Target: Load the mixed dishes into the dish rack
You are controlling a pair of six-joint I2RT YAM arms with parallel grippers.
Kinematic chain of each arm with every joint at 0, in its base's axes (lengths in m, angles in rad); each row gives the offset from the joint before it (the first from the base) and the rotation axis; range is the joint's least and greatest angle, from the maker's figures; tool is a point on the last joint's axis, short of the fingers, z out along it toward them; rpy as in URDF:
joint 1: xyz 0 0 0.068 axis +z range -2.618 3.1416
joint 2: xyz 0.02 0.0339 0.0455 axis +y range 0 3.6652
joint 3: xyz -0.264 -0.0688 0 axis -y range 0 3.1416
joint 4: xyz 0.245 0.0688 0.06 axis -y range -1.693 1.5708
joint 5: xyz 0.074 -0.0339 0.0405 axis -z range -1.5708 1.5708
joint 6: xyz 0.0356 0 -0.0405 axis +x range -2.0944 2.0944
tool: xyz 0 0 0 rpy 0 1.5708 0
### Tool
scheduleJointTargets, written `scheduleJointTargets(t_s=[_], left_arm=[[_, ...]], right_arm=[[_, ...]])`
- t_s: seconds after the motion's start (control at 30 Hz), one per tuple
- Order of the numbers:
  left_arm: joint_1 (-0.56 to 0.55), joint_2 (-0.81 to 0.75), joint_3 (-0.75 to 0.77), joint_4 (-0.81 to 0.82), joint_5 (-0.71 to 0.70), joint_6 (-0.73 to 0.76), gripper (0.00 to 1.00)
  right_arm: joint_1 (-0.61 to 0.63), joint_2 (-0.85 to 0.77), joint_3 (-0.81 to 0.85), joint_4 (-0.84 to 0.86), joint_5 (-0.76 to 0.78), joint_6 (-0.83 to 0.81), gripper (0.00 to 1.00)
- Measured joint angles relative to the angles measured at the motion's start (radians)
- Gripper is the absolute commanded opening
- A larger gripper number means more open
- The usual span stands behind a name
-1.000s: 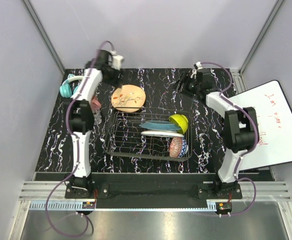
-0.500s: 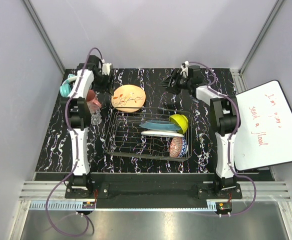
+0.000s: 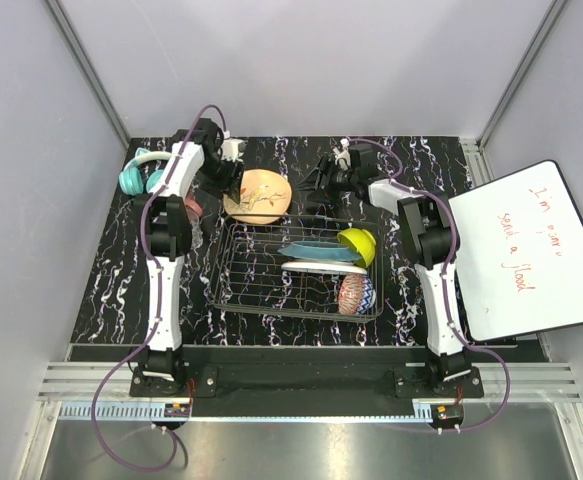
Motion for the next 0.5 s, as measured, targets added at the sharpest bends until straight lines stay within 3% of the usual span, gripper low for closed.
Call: scheduleJointTargets(t_s=[0.5], left_arm=[[0.005, 0.01, 0.014, 0.005, 0.013, -0.012, 0.67]], right_arm=[[0.0, 0.082, 0.0, 0.099, -0.031, 0.095, 0.69]])
